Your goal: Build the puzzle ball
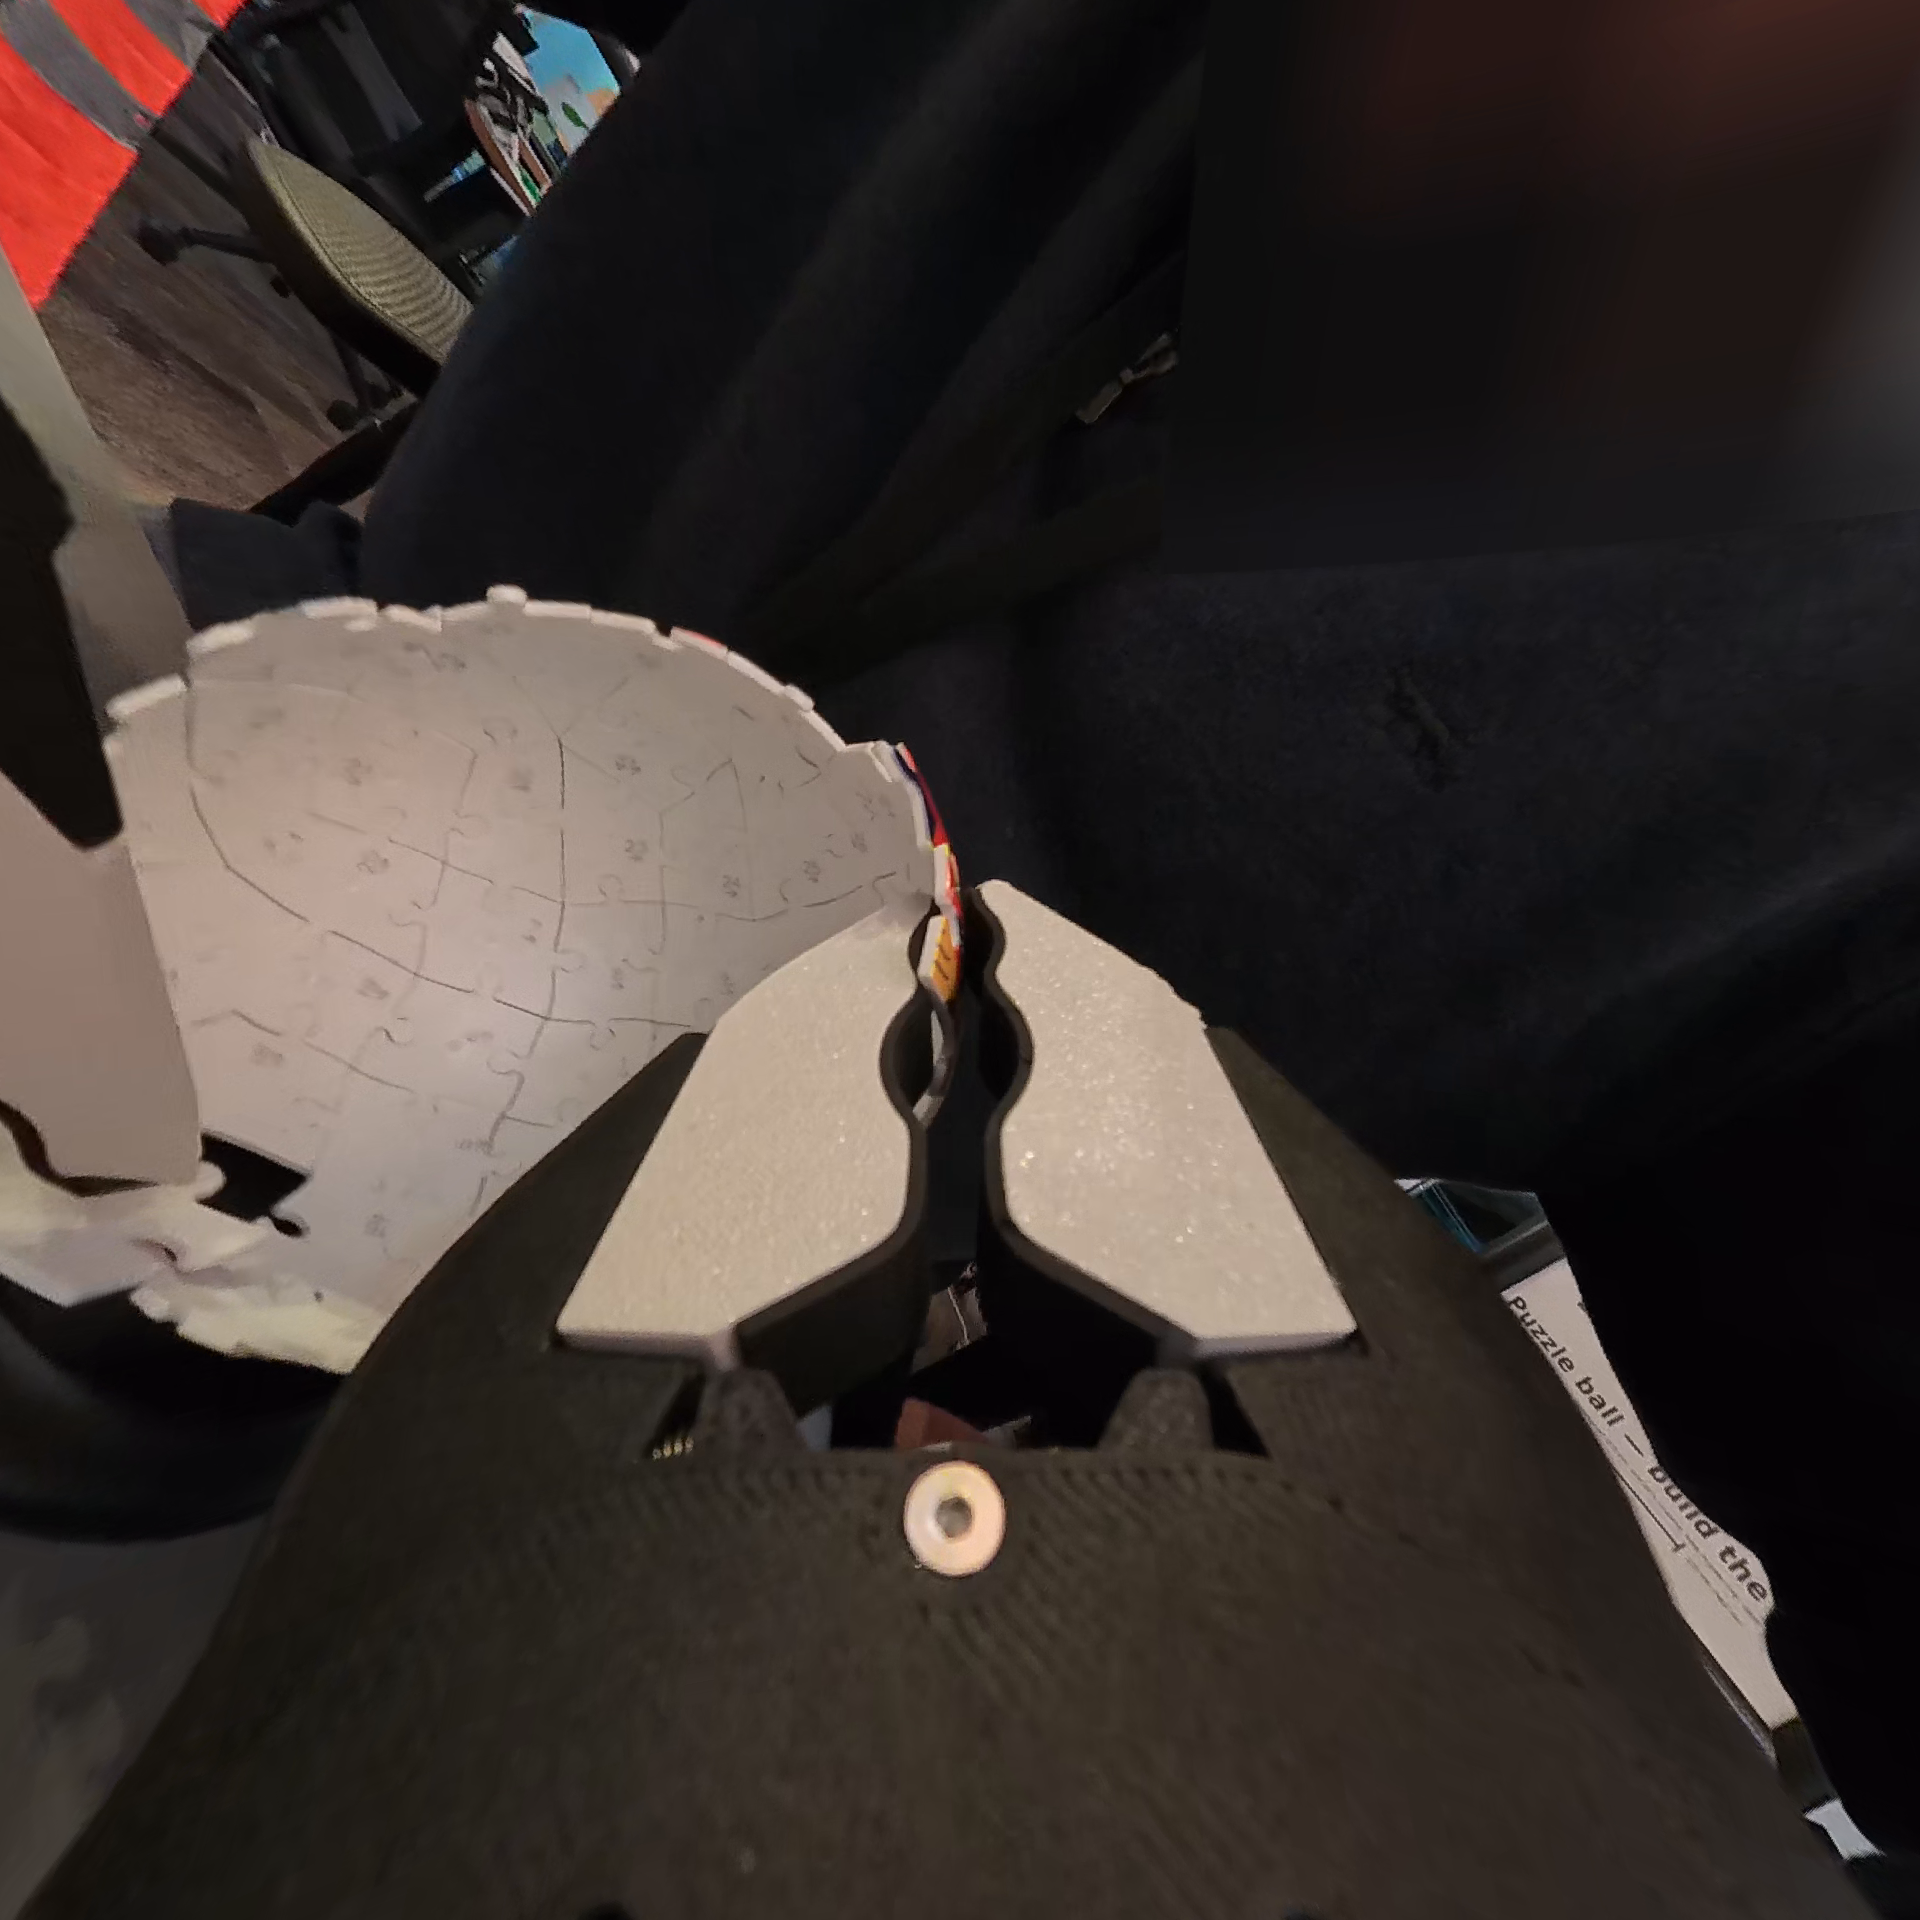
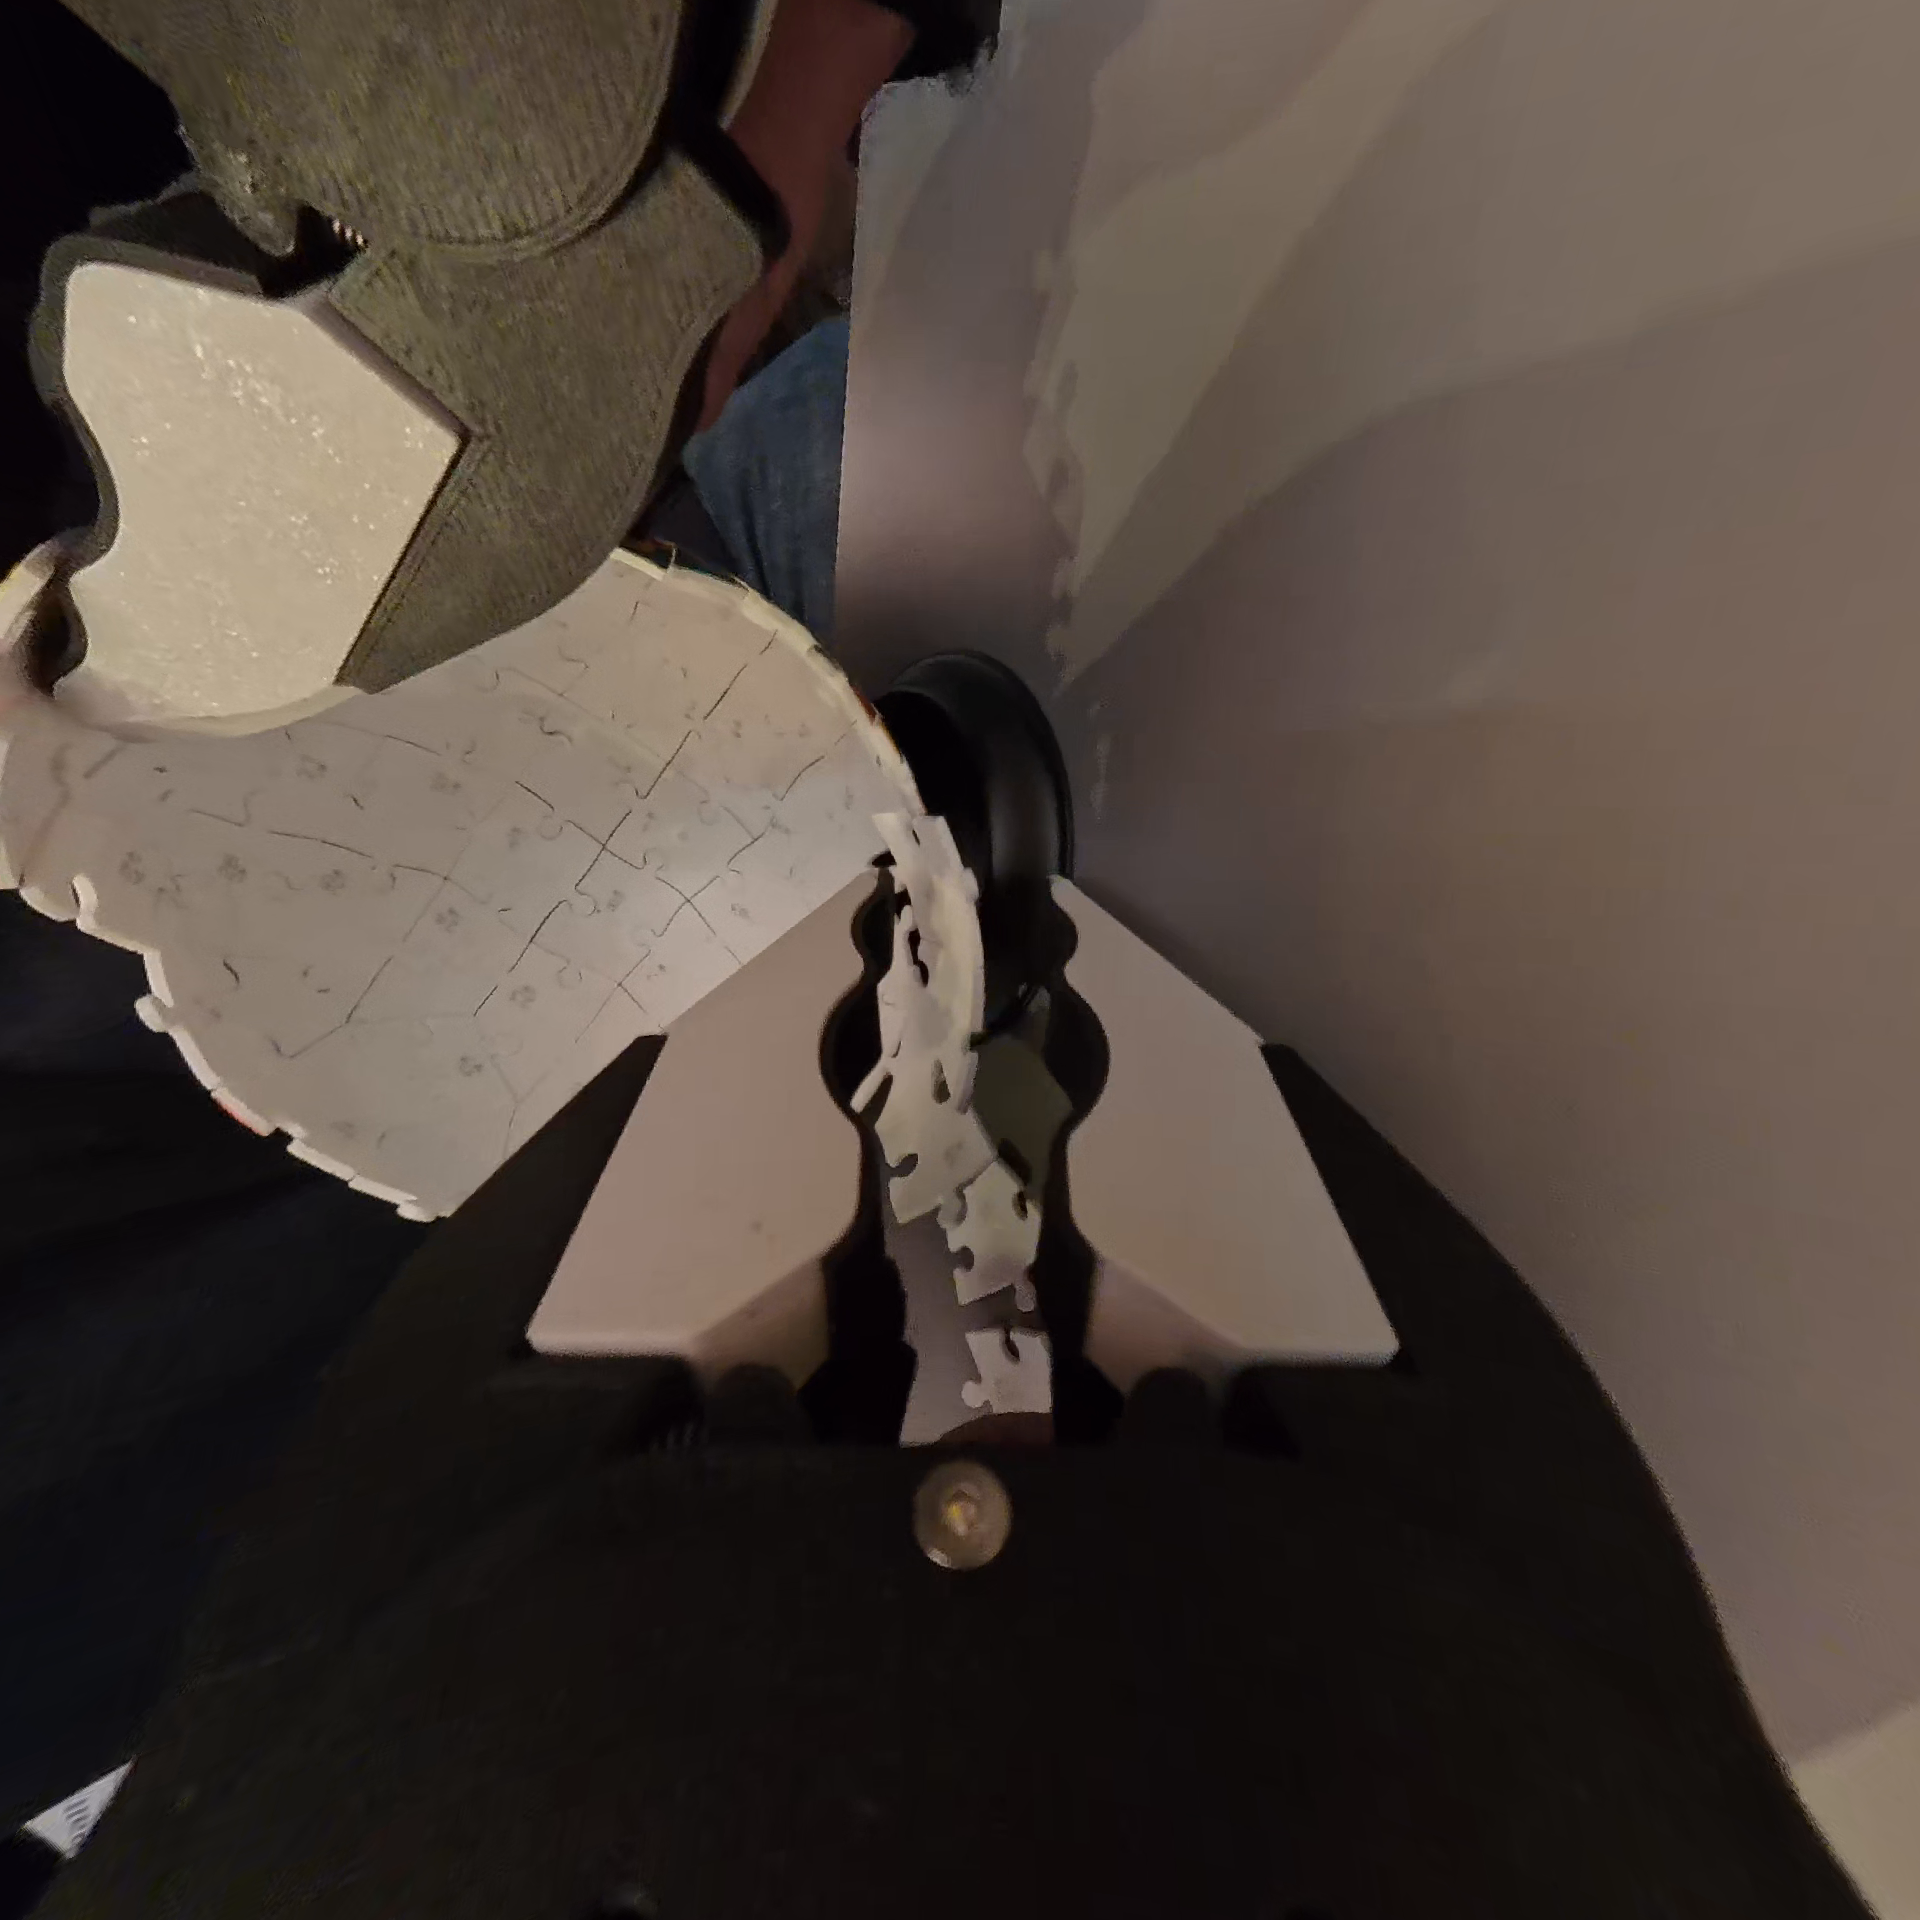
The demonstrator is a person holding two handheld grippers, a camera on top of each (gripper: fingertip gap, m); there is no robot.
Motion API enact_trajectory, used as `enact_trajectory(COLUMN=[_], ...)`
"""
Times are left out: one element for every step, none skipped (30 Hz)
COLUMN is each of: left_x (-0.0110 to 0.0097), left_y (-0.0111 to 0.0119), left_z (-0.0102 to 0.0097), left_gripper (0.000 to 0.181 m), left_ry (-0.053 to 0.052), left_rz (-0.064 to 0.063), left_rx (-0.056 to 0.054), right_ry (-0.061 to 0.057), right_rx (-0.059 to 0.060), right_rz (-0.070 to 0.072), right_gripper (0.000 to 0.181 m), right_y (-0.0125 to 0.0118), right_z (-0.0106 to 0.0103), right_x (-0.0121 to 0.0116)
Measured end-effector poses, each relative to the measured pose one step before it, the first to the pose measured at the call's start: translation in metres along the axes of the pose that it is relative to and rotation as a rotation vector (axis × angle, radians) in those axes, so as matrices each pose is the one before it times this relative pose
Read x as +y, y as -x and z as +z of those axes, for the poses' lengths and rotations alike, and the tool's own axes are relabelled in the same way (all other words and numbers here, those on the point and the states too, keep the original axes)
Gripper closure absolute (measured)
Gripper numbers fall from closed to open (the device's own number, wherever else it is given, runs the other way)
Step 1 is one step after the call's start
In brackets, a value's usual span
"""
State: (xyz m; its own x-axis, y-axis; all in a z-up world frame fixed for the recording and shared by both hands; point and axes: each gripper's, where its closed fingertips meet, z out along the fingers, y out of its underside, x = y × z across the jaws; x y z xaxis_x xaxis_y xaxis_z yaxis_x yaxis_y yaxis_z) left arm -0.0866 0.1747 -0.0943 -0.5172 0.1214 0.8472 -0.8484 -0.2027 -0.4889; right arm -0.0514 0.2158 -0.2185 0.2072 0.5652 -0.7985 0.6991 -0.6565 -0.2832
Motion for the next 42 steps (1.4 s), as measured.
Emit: enact_trajectory(left_x=[-0.00092,-0.00005,0.00030,-0.00047,-0.00085,0.00056,0.00107,0.00005,-0.00053,0.00005,0.00033,0.00018,0.00001,0.00027,0.00037,0.00032,0.00022,0.00042,0.00075,0.00025,0.00006,0.00024,-0.00007,-0.00020,-0.00036,-0.00007,-0.00023,-0.00082,-0.00058,0.00004,0.00045,-0.00024,-0.00042,-0.00044,-0.00072,-0.00061,0.00006,0.00026,-0.00037,-0.00052,0.00010,0.00000], left_y=[-0.00002,-0.00057,-0.00050,-0.00023,-0.00003,0.00013,0.00051,0.00058,0.00006,-0.00038,-0.00031,0.00026,0.00030,-0.00002,0.00020,0.00010,0.00012,0.00010,0.00011,0.00006,0.00006,0.00007,0.00005,0.00019,0.00034,0.00032,0.00023,0.00014,0.00020,0.00039,0.00058,0.00023,0.00009,0.00012,0.00027,0.00031,0.00015,0.00012,0.00008,0.00018,0.00007,0.00038], left_z=[-0.00035,-0.00020,-0.00021,-0.00035,-0.00048,-0.00041,-0.00011,-0.00008,0.00019,0.00044,0.00061,0.00066,0.00030,0.00015,0.00010,0.00023,0.00014,0.00014,0.00021,0.00012,0.00011,0.00008,-0.00017,-0.00017,-0.00027,-0.00035,-0.00052,-0.00077,-0.00075,-0.00050,-0.00040,-0.00039,-0.00037,-0.00025,0.00000,0.00016,0.00019,0.00007,-0.00022,-0.00050,-0.00037,-0.00036], left_gripper=[0.178,0.179,0.179,0.179,0.179,0.179,0.179,0.179,0.179,0.179,0.179,0.179,0.179,0.179,0.179,0.179,0.179,0.179,0.179,0.179,0.179,0.179,0.179,0.179,0.179,0.179,0.179,0.179,0.179,0.179,0.179,0.179,0.179,0.179,0.179,0.179,0.179,0.179,0.179,0.179,0.179,0.179], left_ry=[-0.0088,-0.0015,0.0016,-0.0040,-0.0080,0.0009,0.0058,0.0002,-0.0025,0.0016,0.0029,0.0017,-0.0009,-0.0010,-0.0003,-0.0004,-0.0004,0.0014,0.0025,0.0006,-0.0003,0.0001,-0.0028,-0.0032,-0.0018,0.0009,0.0007,-0.0024,-0.0028,0.0022,0.0041,0.0008,-0.0007,-0.0004,-0.0016,-0.0021,0.0019,0.0038,-0.0011,-0.0018,0.0024,0.0019], left_rz=[0.0011,0.0003,-0.0014,-0.0029,-0.0038,-0.0003,-0.0004,-0.0008,0.0011,0.0023,0.0012,0.0005,0.0001,0.0005,0.0004,-0.0002,-0.0004,0.0001,-0.0004,0.0001,0.0007,0.0013,0.0005,-0.0006,0.0009,0.0000,-0.0011,-0.0010,-0.0021,-0.0029,-0.0037,-0.0034,-0.0020,-0.0021,0.0006,-0.0017,-0.0009,-0.0004,-0.0015,-0.0020,-0.0014,-0.0010], left_rx=[0.0006,0.0024,0.0016,0.0005,0.0025,0.0007,-0.0022,-0.0015,0.0020,0.0042,0.0040,0.0010,0.0004,0.0024,0.0007,0.0006,0.0006,0.0005,0.0006,0.0001,-0.0004,-0.0016,-0.0003,0.0001,-0.0015,-0.0014,-0.0011,-0.0004,0.0008,0.0003,0.0000,0.0016,0.0023,0.0009,-0.0007,0.0000,-0.0001,-0.0003,0.0007,0.0010,0.0010,-0.0002], right_ry=[-0.0087,-0.0051,-0.0098,-0.0214,-0.0163,-0.0057,-0.0194,-0.0306,-0.0033,0.0086,-0.0199,-0.0175,0.0119,0.0120,-0.0078,0.0075,0.0027,-0.0039,0.0050,0.0087,-0.0091,-0.0170,-0.0033,0.0087,0.0004,-0.0104,-0.0083,0.0075,0.0121,0.0117,0.0080,0.0020,-0.0041,-0.0101,-0.0151,-0.0161,-0.0041,0.0021,-0.0012,0.0011,0.0116,0.0140], right_rx=[-0.0077,-0.0061,0.0121,0.0093,0.0105,0.0190,0.0091,-0.0061,0.0146,0.0307,0.0188,0.0166,0.0181,0.0281,0.0284,0.0253,0.0063,-0.0147,0.0091,0.0166,-0.0091,-0.0109,0.0122,0.0239,0.0162,0.0088,0.0062,0.0152,0.0119,0.0032,-0.0058,-0.0032,-0.0029,-0.0078,-0.0069,-0.0021,0.0043,0.0012,-0.0031,0.0003,0.0072,0.0146], right_rz=[-0.0079,-0.0121,-0.0178,-0.0238,-0.0207,-0.0201,-0.0273,-0.0214,-0.0181,-0.0426,-0.0494,-0.0234,-0.0188,-0.0421,-0.0442,-0.0259,-0.0157,-0.0097,-0.0110,-0.0153,-0.0070,0.0035,-0.0025,-0.0128,-0.0015,0.0111,0.0046,-0.0097,-0.0200,-0.0160,-0.0127,-0.0172,-0.0166,-0.0059,-0.0020,-0.0062,-0.0053,-0.0052,-0.0040,-0.0010,-0.0089,-0.0173], right_gripper=[0.155,0.154,0.153,0.151,0.149,0.145,0.142,0.139,0.135,0.133,0.131,0.131,0.127,0.126,0.123,0.123,0.119,0.120,0.123,0.123,0.122,0.121,0.123,0.124,0.128,0.132,0.135,0.136,0.139,0.141,0.142,0.143,0.143,0.142,0.142,0.143,0.143,0.142,0.142,0.143,0.144,0.146], right_y=[0.00107,0.00102,-0.00140,-0.00032,-0.00026,-0.00182,-0.00012,0.00234,-0.00113,-0.00226,0.00028,-0.00088,-0.00155,-0.00141,-0.00084,-0.00196,0.00027,0.00332,-0.00061,-0.00145,0.00338,0.00353,-0.00066,-0.00299,-0.00281,-0.00250,-0.00147,-0.00179,-0.00019,0.00144,0.00266,0.00224,0.00162,0.00119,0.00040,-0.00025,-0.00130,-0.00040,0.00074,0.00010,-0.00065,-0.00118], right_z=[0.00021,-0.00026,-0.00111,-0.00182,-0.00189,-0.00132,-0.00107,-0.00077,0.00049,0.00122,0.00069,0.00015,0.00079,0.00098,0.00057,0.00065,0.00035,0.00034,0.00078,0.00010,-0.00151,-0.00300,-0.00347,-0.00414,-0.00480,-0.00487,-0.00405,-0.00231,-0.00076,0.00129,0.00278,0.00333,0.00308,0.00265,0.00255,0.00240,0.00276,0.00292,0.00266,0.00234,0.00238,0.00217], right_x=[-0.00001,0.00040,-0.00061,-0.00251,-0.00171,-0.00060,-0.00266,-0.00395,-0.00065,0.00111,-0.00242,-0.00194,0.00229,0.00211,-0.00102,0.00108,0.00009,-0.00062,0.00078,0.00088,-0.00240,-0.00397,-0.00123,0.00176,0.00130,-0.00001,0.00059,0.00240,0.00229,0.00117,0.00011,-0.00107,-0.00204,-0.00295,-0.00347,-0.00308,-0.00110,0.00003,-0.00022,0.00036,0.00230,0.00290])
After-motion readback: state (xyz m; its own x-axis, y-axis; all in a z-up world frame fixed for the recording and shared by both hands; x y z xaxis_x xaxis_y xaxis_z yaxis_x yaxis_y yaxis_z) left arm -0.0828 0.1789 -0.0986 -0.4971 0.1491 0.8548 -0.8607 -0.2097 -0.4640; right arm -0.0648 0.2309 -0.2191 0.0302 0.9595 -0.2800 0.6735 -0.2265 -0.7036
